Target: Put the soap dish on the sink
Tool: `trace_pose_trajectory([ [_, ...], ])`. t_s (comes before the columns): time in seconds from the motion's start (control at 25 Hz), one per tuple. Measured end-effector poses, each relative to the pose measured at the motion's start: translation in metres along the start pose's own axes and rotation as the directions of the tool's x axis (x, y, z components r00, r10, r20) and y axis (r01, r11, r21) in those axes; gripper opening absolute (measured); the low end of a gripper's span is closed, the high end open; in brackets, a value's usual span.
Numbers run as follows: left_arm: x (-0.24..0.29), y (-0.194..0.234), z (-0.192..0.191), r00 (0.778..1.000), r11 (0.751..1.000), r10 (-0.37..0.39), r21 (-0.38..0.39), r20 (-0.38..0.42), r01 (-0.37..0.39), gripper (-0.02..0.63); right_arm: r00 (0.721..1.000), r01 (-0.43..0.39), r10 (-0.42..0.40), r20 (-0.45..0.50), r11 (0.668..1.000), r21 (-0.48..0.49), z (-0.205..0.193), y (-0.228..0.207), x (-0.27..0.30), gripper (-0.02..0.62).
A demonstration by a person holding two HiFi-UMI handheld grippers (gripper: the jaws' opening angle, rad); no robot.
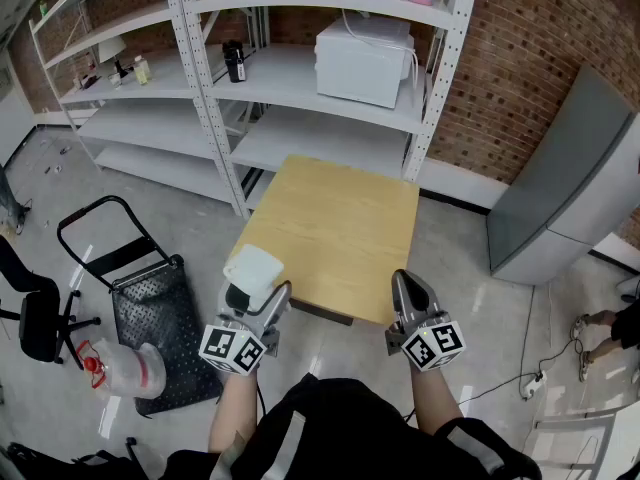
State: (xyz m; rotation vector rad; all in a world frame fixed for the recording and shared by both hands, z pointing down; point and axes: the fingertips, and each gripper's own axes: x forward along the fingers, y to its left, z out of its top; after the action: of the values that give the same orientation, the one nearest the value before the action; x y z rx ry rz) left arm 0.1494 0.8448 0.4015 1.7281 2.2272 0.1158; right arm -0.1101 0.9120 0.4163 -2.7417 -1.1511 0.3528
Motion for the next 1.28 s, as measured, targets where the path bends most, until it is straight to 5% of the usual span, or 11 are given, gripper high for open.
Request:
trace_pose_trajectory([
  [0.6, -0.018, 0.02, -0.003, 0.999, 0.996, 0.046, -0.075, -0.006, -0.046, 0.466, 1.0, 0.011, -0.01, -0.027, 1.0, 0.021, -0.01, -0.003, -0.009, 0.005],
  [0.92, -0.028, 0.025, 0.015, 0.998, 0.997, 0.054, -0.049, 0.015, -0.053, 0.466, 0.997, -0.067, 0.068, -0.028, 0.997, 0.039, -0.008, 0.024, 0.005, 0.006],
  [1.28, -0.09, 0.075, 0.039, 0.983, 0.986, 0.167, -0.023, 0.073, -0.165, 0.466, 0.979, -0.192, 0.195, -0.056, 0.98, 0.057, -0.028, 0.088, 0.046, 0.006],
])
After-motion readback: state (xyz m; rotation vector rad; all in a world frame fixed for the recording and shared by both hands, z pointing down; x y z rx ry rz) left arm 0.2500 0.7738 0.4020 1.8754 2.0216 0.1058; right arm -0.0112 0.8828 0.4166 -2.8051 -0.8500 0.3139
